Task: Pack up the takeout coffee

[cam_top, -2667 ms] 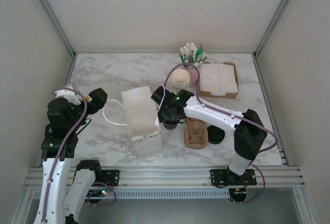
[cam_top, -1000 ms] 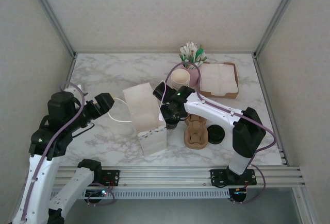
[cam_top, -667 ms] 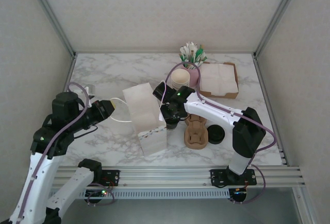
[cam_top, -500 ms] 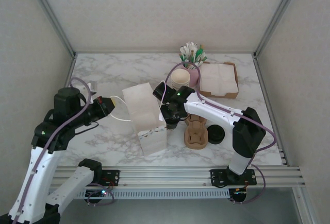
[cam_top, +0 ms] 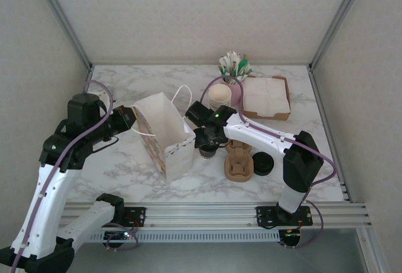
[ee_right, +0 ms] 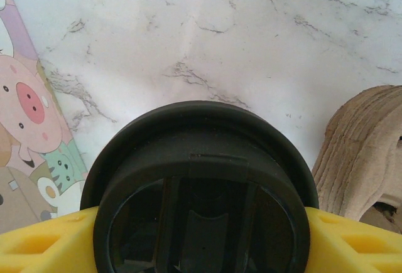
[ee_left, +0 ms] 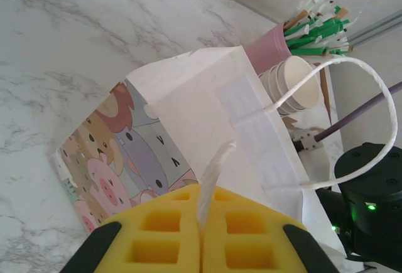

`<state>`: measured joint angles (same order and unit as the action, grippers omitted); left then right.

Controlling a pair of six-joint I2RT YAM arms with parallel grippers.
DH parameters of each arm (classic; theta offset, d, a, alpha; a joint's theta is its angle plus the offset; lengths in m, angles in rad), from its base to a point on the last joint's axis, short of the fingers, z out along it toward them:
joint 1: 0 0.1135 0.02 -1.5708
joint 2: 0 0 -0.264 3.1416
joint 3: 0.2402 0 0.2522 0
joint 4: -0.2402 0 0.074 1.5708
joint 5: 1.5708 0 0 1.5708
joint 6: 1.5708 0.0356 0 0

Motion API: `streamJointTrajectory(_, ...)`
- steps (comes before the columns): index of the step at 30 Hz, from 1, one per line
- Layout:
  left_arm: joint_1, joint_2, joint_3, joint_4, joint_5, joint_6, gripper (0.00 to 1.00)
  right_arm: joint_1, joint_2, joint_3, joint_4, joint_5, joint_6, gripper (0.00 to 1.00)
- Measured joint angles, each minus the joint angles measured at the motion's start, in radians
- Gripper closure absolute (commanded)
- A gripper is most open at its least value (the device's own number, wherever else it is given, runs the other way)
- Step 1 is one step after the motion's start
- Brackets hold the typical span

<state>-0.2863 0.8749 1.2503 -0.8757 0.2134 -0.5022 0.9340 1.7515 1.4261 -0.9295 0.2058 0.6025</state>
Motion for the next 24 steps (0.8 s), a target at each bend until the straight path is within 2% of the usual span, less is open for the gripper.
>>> streamJointTrajectory(12, 0.019, -0.021, -0.008, -0.040, -0.117, 0.073, 1.00, 0.009, 0.028, 0.029, -0.008, 0.055, 0.013, 0.28)
streamJointTrajectory(18, 0.054, -0.025, -0.040, -0.038, -0.107, 0.101, 1.00, 0.014, 0.042, 0.039, -0.008, 0.098, 0.027, 0.27)
streamJointTrajectory(24, 0.085, -0.038, -0.084, -0.008, -0.053, 0.120, 1.00, 0.013, 0.011, 0.003, 0.017, 0.089, 0.041, 0.27)
